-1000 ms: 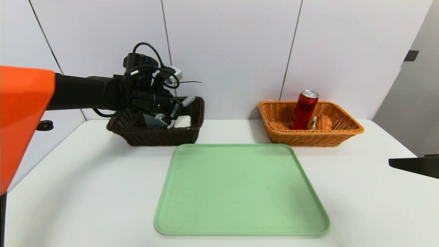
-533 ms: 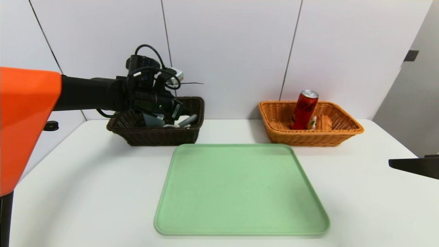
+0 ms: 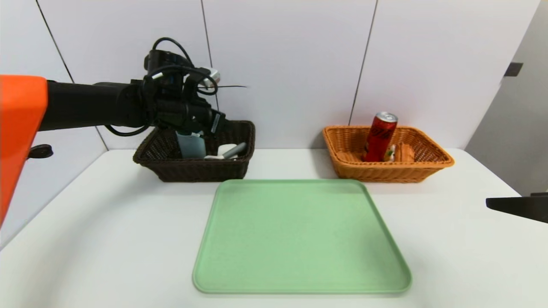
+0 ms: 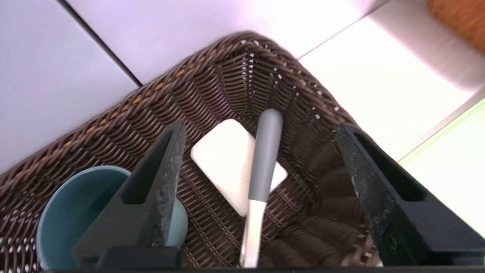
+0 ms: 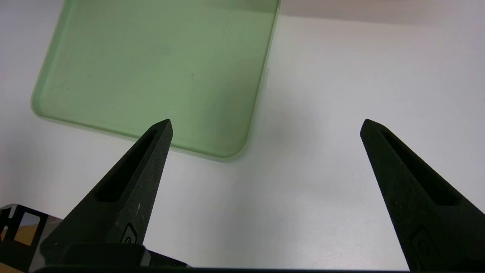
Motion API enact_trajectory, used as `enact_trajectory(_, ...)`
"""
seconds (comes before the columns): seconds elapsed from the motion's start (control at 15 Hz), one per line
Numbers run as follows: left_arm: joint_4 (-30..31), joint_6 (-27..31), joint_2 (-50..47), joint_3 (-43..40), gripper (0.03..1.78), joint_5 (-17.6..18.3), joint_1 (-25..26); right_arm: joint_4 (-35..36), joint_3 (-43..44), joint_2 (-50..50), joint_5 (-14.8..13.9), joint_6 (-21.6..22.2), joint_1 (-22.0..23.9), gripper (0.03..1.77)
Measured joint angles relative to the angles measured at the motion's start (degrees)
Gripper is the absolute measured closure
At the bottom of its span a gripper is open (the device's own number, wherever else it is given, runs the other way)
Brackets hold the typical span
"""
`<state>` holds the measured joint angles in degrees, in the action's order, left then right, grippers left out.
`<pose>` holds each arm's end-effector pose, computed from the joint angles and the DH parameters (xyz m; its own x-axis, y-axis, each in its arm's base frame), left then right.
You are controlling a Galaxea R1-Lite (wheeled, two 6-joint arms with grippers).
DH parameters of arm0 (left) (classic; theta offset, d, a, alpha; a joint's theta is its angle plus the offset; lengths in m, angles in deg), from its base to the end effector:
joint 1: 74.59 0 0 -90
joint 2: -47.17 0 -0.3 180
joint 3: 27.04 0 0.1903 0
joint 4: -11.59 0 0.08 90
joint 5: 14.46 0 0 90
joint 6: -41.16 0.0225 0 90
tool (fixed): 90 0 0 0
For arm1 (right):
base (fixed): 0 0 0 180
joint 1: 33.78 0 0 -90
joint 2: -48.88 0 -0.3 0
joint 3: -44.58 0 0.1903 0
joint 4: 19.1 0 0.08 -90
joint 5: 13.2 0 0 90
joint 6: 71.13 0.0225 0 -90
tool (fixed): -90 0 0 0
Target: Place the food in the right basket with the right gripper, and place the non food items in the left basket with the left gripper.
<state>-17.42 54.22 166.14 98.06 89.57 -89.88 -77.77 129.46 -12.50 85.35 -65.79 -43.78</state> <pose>0.4117 -0.1182 0.2432 0.7983 -0.4696 -0.3772 0.5438 0.8311 0.1164 0.1121 0.0232 0.2803 0.7703 0.2868 -0.5696 -0.2373 0.9579 0.1613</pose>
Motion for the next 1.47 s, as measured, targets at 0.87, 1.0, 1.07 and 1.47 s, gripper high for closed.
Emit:
enact_trajectory(0.87, -18.0, -19.6, -19.3, -10.7, 0.16, -11.6, -4.4, 1.0, 0.6, 0.8, -0.7, -0.4, 0.0, 0.09)
enact_trajectory(1.0, -18.1, -21.5, -24.1, -15.8, 0.15, -12.2, -4.5, 0.9, 0.5, 1.7, -0.8, -0.5, 0.0, 0.09)
enact_trajectory(1.07, -18.1, -22.0, -27.1, -18.8, 0.14, -12.3, -4.6, 0.8, 0.0, 2.6, -0.9, -0.5, 0.0, 0.09)
enact_trajectory(1.47, -18.3, -24.3, -46.2, -33.6, 0.13, -12.6, -4.3, 0.9, -4.6, 10.3, -1.7, -1.3, 0.2, 0.09)
